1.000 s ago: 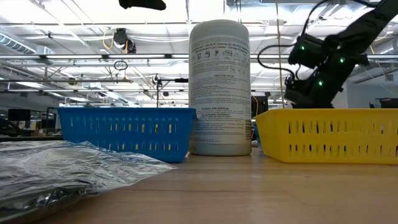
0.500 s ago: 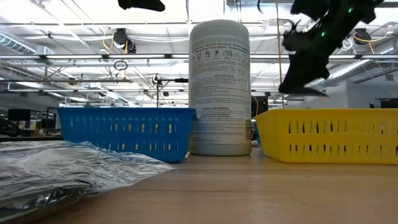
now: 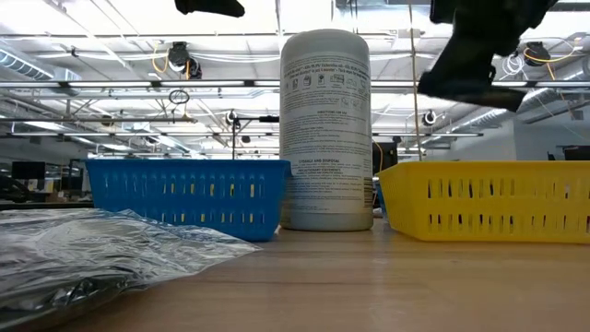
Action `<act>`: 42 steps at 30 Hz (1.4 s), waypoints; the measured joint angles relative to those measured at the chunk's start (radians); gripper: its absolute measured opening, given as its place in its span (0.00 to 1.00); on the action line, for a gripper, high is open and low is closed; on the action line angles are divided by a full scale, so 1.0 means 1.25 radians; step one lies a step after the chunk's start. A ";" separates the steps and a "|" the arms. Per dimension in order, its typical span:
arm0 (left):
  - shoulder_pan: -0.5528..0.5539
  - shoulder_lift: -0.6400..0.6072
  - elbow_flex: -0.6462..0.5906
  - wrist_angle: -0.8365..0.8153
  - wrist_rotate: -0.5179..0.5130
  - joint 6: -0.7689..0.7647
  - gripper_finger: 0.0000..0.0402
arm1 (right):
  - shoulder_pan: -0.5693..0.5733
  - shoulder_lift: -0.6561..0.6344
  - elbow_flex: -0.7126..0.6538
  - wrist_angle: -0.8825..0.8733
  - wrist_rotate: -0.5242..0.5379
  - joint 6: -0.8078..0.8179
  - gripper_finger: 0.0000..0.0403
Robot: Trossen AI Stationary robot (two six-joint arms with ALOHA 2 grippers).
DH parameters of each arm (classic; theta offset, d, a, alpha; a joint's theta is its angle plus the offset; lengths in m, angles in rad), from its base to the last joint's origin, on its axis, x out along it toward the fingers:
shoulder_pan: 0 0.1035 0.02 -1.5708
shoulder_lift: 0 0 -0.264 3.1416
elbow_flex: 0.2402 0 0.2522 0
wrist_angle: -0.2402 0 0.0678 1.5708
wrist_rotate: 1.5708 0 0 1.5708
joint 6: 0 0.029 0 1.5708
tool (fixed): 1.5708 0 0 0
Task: Pick & Place Travel size toiletries
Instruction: Put the blue shave cream into the bottom yellow bin
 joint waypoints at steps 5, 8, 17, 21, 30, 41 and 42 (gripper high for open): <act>0.000 0.000 0.000 0.000 0.000 -0.001 0.90 | 0.094 0.069 0.001 0.096 0.040 0.001 0.28; 0.000 0.000 0.000 0.000 0.000 -0.001 0.90 | 0.131 0.125 0.000 0.144 0.040 0.002 0.28; 0.000 0.000 0.000 -0.005 0.007 0.000 0.90 | 0.177 0.248 0.000 0.194 0.039 0.006 0.28; 0.000 0.000 0.000 -0.006 0.008 0.000 0.90 | 0.176 0.252 0.000 0.193 0.041 -0.007 0.28; 0.000 0.000 0.000 -0.006 0.009 0.001 0.90 | 0.176 0.250 0.000 0.194 0.041 -0.050 0.28; 0.000 0.000 0.000 -0.005 0.009 0.001 0.90 | 0.174 0.251 0.000 0.180 0.080 -0.053 0.36; 0.000 0.000 0.000 -0.005 0.009 0.001 0.90 | 0.174 0.251 0.000 0.179 0.080 -0.053 0.39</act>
